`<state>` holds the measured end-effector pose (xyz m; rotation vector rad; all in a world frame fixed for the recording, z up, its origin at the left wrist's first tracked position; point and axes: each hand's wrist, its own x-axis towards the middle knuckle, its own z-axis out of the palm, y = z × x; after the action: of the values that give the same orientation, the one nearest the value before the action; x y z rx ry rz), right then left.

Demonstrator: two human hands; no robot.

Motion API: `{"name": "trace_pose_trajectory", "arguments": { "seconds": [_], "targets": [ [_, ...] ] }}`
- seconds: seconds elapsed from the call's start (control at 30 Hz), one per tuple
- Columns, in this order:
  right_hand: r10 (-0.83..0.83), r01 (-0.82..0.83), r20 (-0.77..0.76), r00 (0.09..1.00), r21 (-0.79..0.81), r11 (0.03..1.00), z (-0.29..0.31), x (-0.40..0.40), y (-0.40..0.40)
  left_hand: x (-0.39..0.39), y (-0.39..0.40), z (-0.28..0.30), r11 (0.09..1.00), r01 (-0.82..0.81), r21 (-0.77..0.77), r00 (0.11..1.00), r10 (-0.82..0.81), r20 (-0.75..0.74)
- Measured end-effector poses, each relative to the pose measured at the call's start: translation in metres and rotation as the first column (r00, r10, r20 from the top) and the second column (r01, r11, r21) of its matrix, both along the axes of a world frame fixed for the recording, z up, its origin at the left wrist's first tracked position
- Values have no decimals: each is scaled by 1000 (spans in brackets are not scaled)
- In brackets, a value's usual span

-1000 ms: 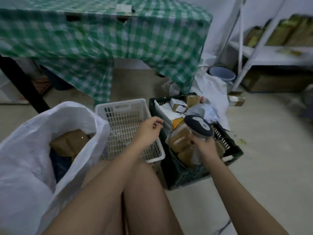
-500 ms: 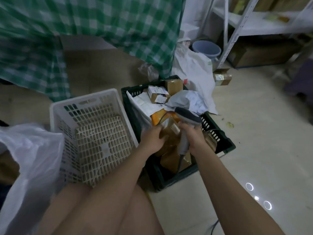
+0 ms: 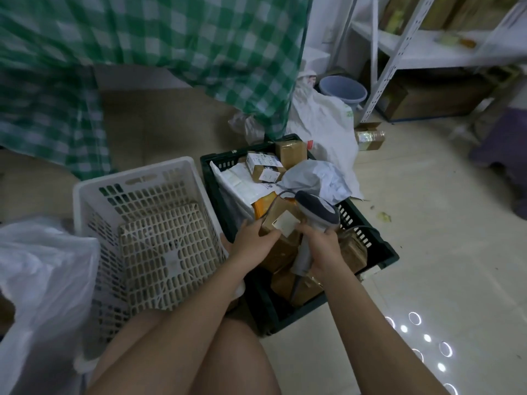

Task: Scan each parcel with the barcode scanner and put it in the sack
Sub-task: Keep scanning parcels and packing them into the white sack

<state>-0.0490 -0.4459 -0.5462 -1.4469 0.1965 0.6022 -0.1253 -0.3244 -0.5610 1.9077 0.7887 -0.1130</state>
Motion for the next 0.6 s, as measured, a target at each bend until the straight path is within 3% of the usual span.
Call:
{"name": "trace_pose_trajectory", "arguments": {
  "seconds": [0.1, 0.2, 0.27, 0.37, 0.47, 0.53, 0.6],
  "targets": [
    [-19, 14, 77, 997, 67, 998, 12, -9, 1, -19, -3, 15, 991, -59, -122, 991, 73, 114],
    [-67, 49, 146, 987, 123, 991, 37, -15, -3, -32, -8, 33, 883, -131, -450, 939, 256, 229],
    [-88, 61, 178, 980, 148, 987, 52, -20, -5, -35, -9, 50, 848, -134, -513, 901, 320, 293],
    [-87, 59, 209, 974, 135, 989, 70, -25, -10, -36, -4, 74, 883, -133, -450, 884, 311, 350],
    [-62, 31, 207, 976, 150, 988, 85, -26, -20, -41, 11, 92, 980, -56, -190, 880, 138, 454],
    [-8, -30, 207, 978, 181, 983, 93, -28, -24, -46, 25, 101, 997, -3, -81, 917, 35, 398],
    [53, -93, 201, 978, 195, 977, 98, -32, -21, -53, 37, 107, 996, -19, -85, 962, 41, 269]
  ]
}}
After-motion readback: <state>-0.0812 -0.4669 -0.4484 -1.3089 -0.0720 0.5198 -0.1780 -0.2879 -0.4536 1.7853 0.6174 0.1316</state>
